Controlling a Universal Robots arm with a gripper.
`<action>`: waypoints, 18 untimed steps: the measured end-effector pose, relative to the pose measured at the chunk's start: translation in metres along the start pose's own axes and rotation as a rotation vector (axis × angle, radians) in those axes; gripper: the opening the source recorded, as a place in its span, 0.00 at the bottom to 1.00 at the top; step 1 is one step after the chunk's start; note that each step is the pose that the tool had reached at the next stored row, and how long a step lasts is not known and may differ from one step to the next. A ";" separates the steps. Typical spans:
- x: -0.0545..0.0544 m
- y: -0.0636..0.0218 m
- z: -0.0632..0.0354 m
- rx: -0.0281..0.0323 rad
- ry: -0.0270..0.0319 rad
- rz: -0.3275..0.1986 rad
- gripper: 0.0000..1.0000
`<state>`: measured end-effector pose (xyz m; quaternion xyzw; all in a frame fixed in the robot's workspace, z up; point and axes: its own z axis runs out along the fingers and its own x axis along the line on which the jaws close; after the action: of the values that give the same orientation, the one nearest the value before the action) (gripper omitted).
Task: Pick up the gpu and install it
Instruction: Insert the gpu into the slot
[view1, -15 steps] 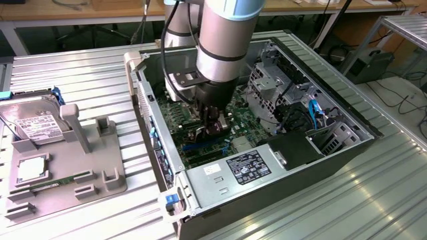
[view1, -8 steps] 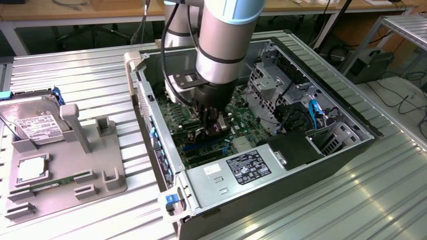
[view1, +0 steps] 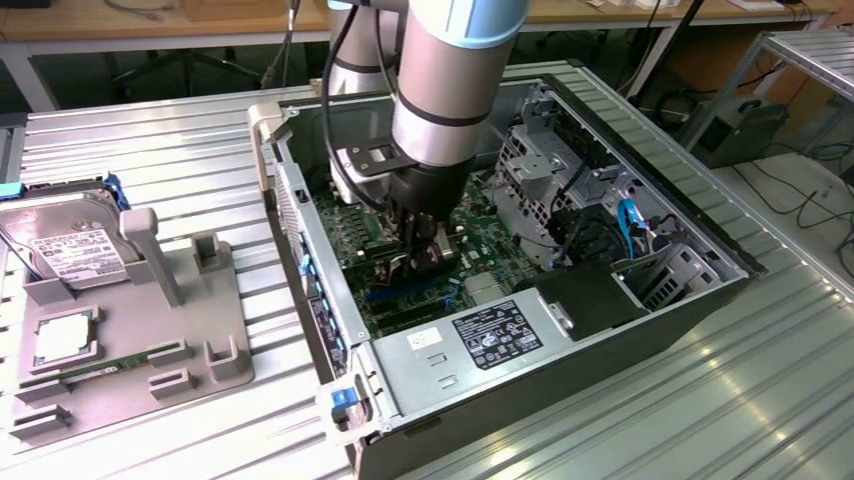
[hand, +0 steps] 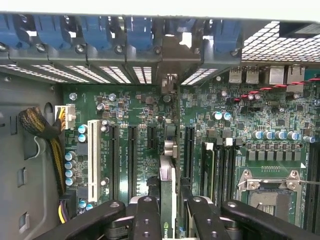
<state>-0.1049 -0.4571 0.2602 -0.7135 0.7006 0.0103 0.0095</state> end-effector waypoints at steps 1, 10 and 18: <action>0.000 -0.0007 0.0000 0.0000 0.0000 0.000 0.26; 0.000 -0.0037 -0.0019 0.0003 -0.0002 0.000 0.26; 0.000 -0.0008 -0.0020 0.0003 -0.0090 0.000 0.26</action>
<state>-0.1042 -0.4570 0.2622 -0.7133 0.7006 0.0134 0.0128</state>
